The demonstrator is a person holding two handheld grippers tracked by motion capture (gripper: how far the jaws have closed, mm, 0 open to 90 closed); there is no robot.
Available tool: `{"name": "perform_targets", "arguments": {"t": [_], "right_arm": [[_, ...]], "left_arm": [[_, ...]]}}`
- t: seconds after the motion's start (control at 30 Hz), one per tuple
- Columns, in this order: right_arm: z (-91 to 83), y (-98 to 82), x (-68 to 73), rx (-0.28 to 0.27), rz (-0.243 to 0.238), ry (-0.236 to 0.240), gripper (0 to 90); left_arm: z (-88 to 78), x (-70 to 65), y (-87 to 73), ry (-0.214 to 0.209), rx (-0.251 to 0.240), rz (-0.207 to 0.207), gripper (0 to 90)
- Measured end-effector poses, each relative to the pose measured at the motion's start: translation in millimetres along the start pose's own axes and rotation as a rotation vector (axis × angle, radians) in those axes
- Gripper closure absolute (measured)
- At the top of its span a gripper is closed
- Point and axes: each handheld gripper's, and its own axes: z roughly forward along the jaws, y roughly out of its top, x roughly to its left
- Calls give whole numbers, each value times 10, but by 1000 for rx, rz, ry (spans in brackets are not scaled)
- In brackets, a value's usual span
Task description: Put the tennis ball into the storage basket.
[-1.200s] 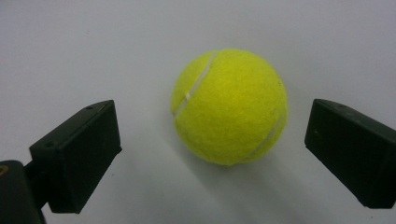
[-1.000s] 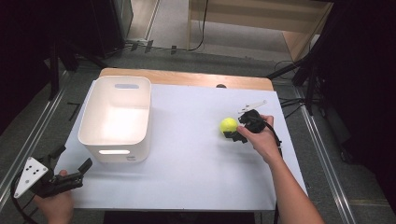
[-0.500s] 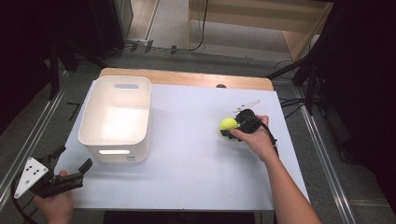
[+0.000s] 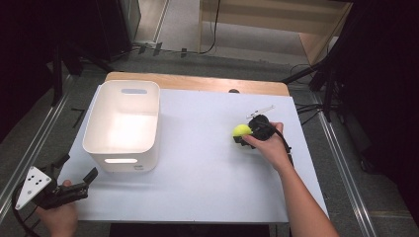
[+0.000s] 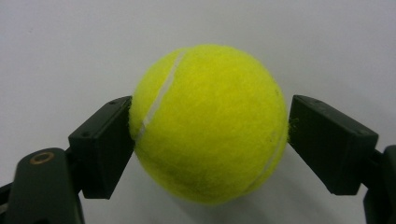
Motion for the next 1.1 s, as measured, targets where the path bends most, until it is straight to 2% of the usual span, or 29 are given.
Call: {"name": "perform_targets", "arguments": {"t": [0.2,0.3,0.57,1.1], "right_arm": [[24,17,19,-7,-2,-3,184],[42,33,41,-15,2,4,228],[41,42,40,-13,-7,4,237],[-117,78,35,-47,-34,19,240]], "left_arm": [[0,0,0,0,0,0,0],[0,-1,0,-1,-2,-1,0],[-1,1,-1,-3,-2,-1,0],[1,-2,0,0,1,0,0]]}}
